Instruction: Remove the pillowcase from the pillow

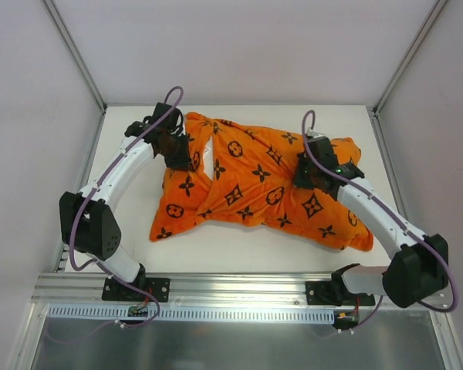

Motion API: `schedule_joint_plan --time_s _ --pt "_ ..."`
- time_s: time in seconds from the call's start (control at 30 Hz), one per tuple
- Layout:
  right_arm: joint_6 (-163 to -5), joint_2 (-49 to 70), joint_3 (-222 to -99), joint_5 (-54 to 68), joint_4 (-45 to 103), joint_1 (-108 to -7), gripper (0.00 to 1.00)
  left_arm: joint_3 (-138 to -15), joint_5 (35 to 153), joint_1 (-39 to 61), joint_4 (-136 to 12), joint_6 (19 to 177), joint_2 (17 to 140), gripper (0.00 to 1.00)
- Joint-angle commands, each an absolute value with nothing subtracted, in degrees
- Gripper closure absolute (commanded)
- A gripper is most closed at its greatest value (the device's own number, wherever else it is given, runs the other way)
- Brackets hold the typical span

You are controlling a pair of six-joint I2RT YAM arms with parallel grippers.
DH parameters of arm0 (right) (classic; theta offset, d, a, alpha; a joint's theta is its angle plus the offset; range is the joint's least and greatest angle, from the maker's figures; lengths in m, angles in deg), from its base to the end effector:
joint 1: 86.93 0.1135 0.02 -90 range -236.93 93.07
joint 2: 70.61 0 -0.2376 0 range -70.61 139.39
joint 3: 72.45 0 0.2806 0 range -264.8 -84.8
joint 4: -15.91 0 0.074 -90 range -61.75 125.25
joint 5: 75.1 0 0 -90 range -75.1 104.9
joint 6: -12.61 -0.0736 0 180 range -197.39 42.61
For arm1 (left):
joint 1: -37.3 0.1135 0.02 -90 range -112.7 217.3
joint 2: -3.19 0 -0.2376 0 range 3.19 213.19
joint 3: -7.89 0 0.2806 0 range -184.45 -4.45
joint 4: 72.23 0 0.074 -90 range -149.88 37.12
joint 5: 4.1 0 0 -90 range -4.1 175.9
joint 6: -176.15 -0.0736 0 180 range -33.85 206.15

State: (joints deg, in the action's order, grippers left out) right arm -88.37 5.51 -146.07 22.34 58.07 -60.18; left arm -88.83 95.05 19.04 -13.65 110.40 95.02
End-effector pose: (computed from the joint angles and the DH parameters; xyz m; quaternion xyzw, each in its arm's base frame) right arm 0.3149 0.1481 0.2286 -0.1015 0.9155 0.0677 0.3833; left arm 0.3705 -0.1346 0.2567 -0.0247 0.9472 -0.1832 0.2620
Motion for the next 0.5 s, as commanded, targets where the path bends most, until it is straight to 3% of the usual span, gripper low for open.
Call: schedule_joint_plan --time_s 0.0,0.2,0.3,0.33,0.37,0.4,0.47 --pt "-89.1 -3.0 -140.3 27.2 59.9 -68.5 0.99 -84.6 100.4 19.5 -15.8 111.5 93.1 1.0" --pt "-89.9 -13.5 -132.9 25.4 60.3 -80.3 0.99 -68.9 103.3 19.4 -18.2 111.8 80.0 1.0" --pt "-91.2 -15.8 -132.9 22.8 59.9 -81.0 0.99 -66.3 104.3 19.5 -18.4 113.3 75.5 1.0" --pt "-91.7 -17.3 -133.3 21.2 59.3 -80.7 0.91 -66.7 106.4 19.5 -18.5 113.7 74.9 1.0" --pt "-92.4 -18.5 -133.1 20.0 58.0 -78.3 0.71 -66.7 107.6 19.4 -18.6 113.9 74.6 1.0" --pt "-93.5 -19.8 -133.1 19.6 54.7 -76.3 0.28 -68.8 108.5 19.4 -18.7 114.4 74.1 1.0" --pt "-94.1 -21.9 -134.7 22.9 53.4 -67.2 0.09 -70.5 108.8 19.4 -18.6 114.8 73.9 1.0"
